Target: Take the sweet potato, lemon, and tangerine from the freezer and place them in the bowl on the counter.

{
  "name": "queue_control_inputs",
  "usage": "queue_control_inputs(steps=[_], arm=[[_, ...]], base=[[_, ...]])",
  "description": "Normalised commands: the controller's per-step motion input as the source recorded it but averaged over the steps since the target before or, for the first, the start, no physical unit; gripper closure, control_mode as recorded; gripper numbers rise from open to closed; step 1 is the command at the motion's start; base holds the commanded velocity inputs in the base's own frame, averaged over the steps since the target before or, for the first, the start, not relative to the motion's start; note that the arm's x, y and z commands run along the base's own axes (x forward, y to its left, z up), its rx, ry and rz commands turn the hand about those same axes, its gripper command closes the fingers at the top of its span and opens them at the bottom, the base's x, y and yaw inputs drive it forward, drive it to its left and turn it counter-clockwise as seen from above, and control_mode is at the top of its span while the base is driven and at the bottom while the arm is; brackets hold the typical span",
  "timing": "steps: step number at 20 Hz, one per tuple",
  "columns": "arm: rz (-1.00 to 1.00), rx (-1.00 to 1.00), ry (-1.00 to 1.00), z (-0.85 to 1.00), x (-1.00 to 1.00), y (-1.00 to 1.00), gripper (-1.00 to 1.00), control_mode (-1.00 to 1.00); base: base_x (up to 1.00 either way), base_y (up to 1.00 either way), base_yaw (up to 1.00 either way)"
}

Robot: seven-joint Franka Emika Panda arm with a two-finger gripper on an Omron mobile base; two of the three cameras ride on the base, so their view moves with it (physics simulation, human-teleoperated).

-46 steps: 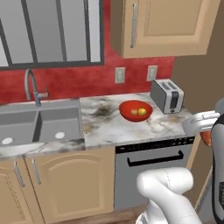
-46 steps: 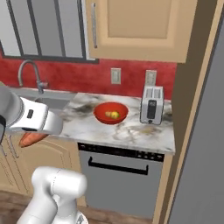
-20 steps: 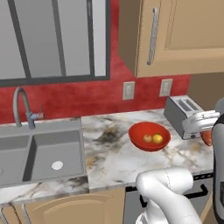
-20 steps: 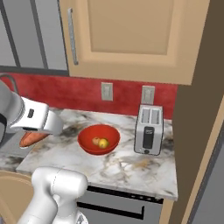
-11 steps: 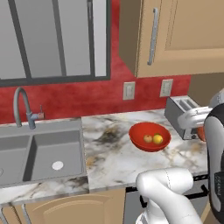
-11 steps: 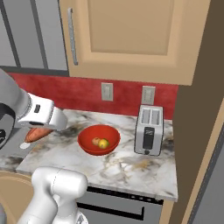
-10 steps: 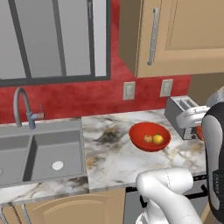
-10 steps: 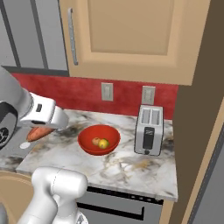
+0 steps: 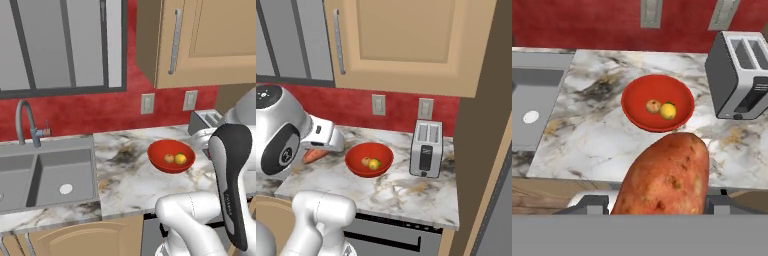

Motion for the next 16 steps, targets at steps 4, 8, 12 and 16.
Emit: queue_control_inputs(steps=[4,8,12,16], arm=[[0.00,0.00,0.00,-0.61,0.21,0.00,1.00,-1.00],[0.00,0.00,0.00,-0.35,0.29,0.00,1.00,-1.00],[0.00,0.00,0.00,-0.07,0.53,0.00,1.00,-1.00],[0.00,0.02,0.00,-0.08,0.52,-0.03,1.00,-1.00]], base=[[0.00,0.00,0.00],[0.00,0.00,0.00],[0.00,0.00,0.00],[0.00,0.00,0.00]])
